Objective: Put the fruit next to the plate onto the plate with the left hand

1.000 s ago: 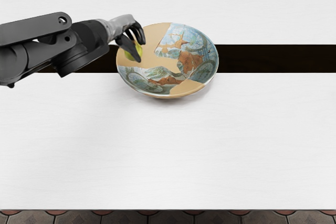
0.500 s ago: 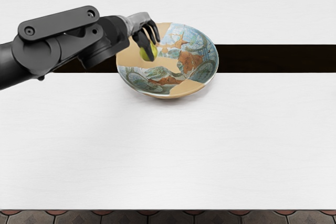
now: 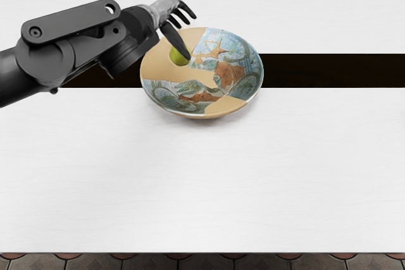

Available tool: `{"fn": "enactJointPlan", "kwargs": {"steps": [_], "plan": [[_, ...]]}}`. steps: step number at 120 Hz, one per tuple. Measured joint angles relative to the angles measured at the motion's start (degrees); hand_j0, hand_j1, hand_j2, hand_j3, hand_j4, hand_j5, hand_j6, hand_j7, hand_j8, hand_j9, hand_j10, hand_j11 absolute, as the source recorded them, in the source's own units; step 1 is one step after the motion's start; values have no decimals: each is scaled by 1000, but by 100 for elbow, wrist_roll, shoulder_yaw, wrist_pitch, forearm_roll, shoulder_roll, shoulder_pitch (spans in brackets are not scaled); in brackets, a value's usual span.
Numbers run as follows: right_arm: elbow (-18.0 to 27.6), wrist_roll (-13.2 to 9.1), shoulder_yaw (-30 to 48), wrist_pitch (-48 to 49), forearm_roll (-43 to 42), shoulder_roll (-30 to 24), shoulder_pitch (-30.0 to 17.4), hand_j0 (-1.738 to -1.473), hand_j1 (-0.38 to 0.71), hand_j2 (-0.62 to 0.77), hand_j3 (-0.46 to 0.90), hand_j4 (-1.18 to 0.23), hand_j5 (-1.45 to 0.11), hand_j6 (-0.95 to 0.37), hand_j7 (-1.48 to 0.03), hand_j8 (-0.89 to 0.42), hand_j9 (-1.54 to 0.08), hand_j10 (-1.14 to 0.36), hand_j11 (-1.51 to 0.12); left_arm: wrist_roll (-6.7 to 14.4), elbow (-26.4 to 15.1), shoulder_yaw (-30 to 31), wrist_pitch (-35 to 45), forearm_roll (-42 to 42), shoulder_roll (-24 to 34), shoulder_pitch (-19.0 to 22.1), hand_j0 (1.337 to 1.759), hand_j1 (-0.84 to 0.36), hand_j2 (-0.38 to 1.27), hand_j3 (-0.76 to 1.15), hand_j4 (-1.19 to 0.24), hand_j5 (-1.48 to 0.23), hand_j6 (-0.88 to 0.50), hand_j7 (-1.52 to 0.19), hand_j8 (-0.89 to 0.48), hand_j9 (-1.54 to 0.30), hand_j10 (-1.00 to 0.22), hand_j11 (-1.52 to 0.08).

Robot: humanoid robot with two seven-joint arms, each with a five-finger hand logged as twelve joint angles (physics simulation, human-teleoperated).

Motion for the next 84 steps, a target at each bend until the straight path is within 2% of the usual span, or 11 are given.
{"fn": "enactJointPlan", "kwargs": {"steps": [44,56,66,77,84], "plan": [[3,0,0,0,0,0,36,-1658,-349,0,0,0,0,-1,0,0,0,0,0,0,-9,-156,37,-24,-12,24,1658,65,68,0,-247,-321,-242,-321,-237,-320,-242,-320],[4,0,5,0,0,0,43,-1658,-349,0,0,0,0,-1,0,0,0,0,0,0,-104,-442,29,-190,-1,425,1658,153,46,0,-170,-221,-168,-221,-165,-220,-167,-220],[5,0,7,0,0,0,44,-1658,-349,0,0,0,0,-1,0,0,0,0,0,0,-262,-700,24,-621,59,565,1658,209,33,0,-122,-158,-120,-157,-118,-157,-120,-157],[5,0,8,2,1,0,45,-1658,-349,0,0,0,0,0,0,0,0,0,0,0,-680,-1110,-5,-870,286,1062,1658,251,23,0,-86,-110,-85,-110,-84,-110,-84,-110],[5,0,8,2,4,0,46,-1658,-349,0,0,0,0,0,0,0,0,0,0,0,-999,-1322,-55,-997,513,1136,1658,270,18,0,-70,-89,-70,-89,-69,-89,-69,-89]]}}
